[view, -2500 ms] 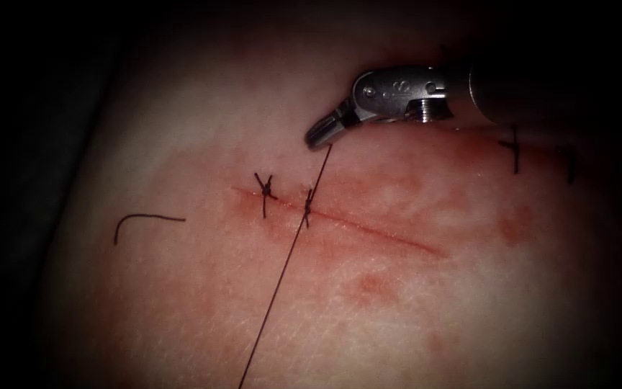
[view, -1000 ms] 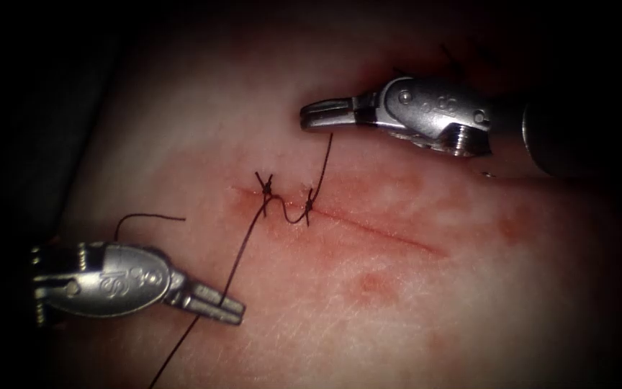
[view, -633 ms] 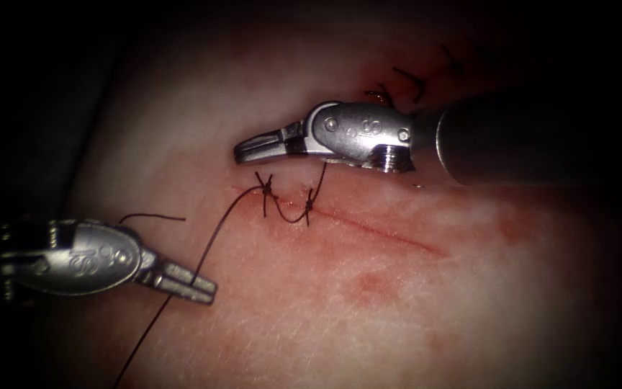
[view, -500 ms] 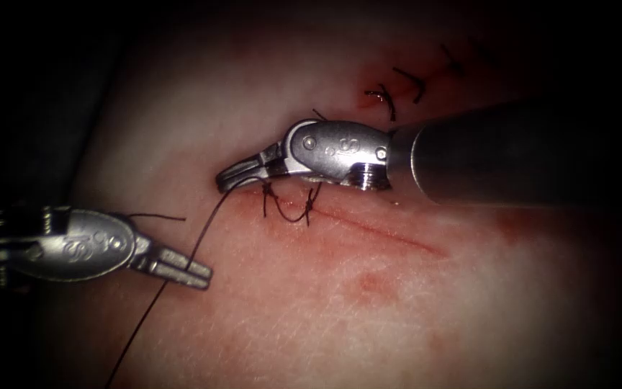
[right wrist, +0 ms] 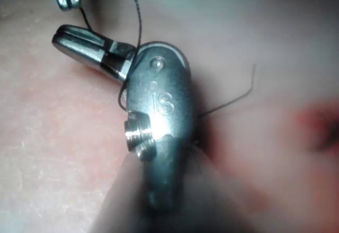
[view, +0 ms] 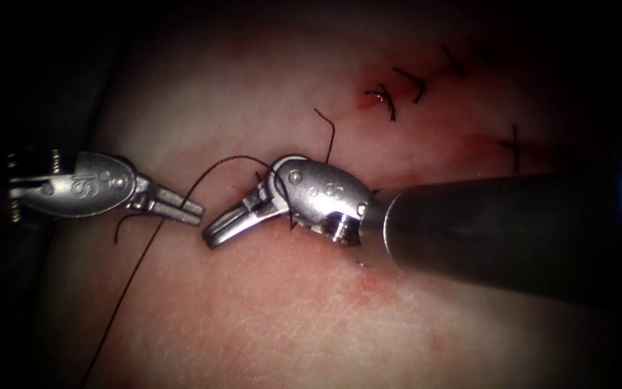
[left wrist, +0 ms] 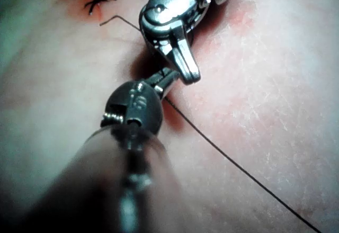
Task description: Wound Closure
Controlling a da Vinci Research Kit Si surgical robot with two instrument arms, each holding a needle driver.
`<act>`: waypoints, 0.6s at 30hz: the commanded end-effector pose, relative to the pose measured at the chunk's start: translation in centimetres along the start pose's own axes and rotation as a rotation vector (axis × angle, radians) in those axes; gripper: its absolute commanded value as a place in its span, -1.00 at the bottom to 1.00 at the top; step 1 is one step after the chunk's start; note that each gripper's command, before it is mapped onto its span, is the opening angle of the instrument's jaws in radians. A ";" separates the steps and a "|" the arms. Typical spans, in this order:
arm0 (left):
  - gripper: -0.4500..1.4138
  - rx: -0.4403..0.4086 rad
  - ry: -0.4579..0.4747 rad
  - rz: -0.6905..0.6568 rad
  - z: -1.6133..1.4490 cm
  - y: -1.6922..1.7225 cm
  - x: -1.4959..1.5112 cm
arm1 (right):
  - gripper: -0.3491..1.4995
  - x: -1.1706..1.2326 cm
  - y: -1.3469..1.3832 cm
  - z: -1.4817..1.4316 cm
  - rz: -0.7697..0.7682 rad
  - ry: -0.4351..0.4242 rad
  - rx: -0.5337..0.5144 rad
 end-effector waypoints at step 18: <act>-1.00 -0.042 -0.003 -0.013 0.75 -0.32 -0.06 | -1.00 0.07 -0.20 -0.28 0.253 0.352 -0.533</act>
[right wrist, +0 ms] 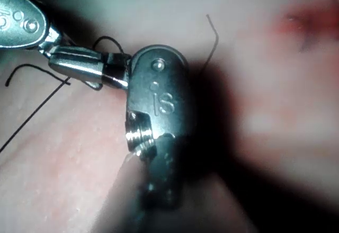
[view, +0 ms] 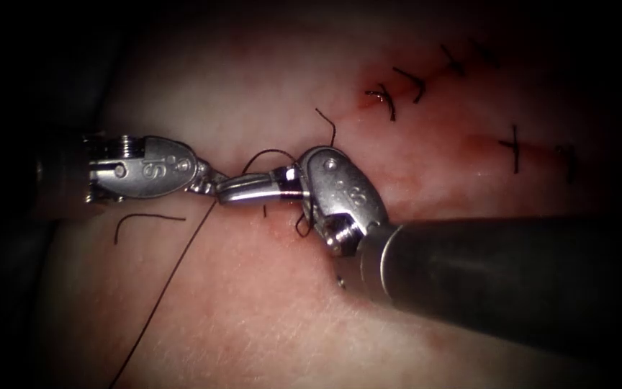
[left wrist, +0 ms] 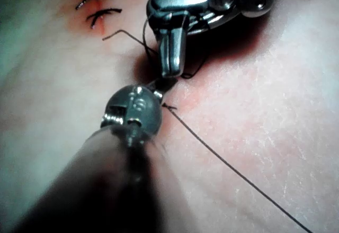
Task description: Wound Closure
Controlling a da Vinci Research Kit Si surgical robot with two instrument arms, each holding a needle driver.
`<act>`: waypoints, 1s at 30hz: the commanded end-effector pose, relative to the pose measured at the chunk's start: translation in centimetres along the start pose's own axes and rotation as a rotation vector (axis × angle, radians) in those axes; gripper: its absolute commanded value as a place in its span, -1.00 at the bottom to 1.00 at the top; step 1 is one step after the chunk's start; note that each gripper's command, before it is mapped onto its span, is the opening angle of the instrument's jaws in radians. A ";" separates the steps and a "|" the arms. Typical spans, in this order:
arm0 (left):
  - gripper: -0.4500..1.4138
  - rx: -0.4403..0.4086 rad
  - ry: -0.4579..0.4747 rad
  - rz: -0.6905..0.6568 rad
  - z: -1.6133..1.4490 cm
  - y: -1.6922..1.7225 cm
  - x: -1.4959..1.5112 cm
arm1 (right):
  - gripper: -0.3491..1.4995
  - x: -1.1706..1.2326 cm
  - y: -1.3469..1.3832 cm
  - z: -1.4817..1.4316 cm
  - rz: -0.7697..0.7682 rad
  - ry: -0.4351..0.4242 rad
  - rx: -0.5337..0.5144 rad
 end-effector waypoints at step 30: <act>-1.00 -0.011 0.052 0.000 0.46 -0.01 0.13 | -0.71 -0.20 -0.28 -0.45 -0.109 0.030 -0.793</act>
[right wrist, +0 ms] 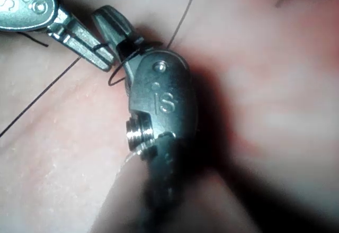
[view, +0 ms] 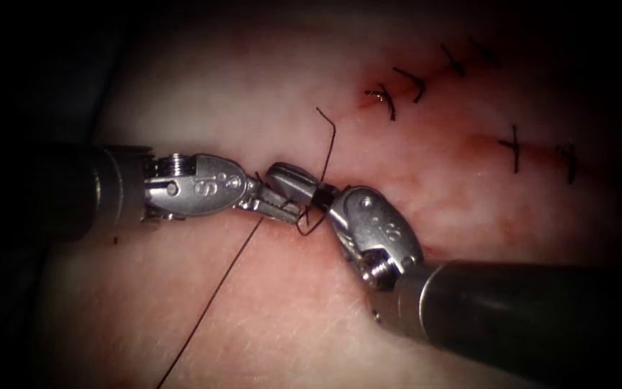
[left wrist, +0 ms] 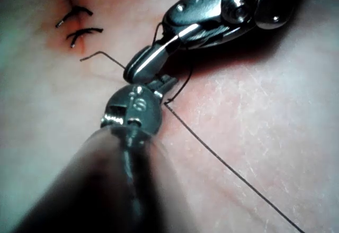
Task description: Wound Closure
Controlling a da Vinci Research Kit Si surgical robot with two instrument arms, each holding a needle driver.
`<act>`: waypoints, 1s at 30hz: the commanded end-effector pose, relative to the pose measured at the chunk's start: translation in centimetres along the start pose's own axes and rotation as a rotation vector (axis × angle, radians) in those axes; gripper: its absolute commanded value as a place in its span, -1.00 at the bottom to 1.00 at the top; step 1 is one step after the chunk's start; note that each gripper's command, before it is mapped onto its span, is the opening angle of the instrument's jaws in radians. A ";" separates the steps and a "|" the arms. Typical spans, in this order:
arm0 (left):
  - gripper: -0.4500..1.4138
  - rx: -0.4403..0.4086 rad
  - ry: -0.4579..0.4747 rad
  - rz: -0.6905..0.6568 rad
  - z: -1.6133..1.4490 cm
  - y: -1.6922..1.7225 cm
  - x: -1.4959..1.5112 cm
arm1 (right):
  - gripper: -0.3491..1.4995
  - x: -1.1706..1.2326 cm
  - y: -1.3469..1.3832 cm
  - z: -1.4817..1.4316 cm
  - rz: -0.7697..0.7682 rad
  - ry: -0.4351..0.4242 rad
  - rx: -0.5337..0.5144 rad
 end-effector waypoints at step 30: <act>-1.00 -0.030 0.022 0.006 0.47 -0.21 0.00 | 0.49 -0.26 0.47 -0.16 0.351 0.026 -0.160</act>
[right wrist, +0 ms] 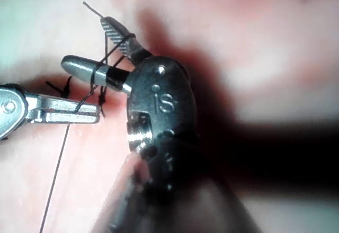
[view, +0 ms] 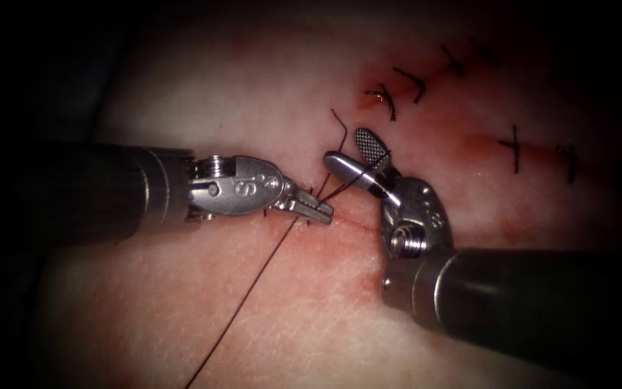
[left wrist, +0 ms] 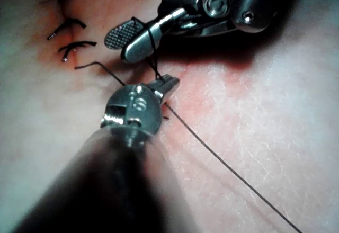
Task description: Wound Closure
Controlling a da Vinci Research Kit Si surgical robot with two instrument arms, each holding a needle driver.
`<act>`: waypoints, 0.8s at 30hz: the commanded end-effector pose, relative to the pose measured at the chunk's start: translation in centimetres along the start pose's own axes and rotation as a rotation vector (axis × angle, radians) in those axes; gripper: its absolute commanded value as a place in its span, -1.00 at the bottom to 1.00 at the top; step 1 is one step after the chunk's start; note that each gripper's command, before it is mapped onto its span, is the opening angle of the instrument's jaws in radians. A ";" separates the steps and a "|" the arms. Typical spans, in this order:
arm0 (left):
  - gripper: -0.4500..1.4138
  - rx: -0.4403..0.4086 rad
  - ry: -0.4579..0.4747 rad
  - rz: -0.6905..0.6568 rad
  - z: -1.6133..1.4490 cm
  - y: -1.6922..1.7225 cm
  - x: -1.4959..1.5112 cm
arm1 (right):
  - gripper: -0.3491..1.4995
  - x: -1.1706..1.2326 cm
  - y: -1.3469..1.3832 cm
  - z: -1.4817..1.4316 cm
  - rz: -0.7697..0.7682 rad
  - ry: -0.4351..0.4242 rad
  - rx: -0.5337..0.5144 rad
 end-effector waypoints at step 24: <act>-1.00 -0.012 -0.006 0.009 0.10 -0.03 -0.09 | 0.58 -0.30 0.16 0.42 0.192 -0.074 -0.036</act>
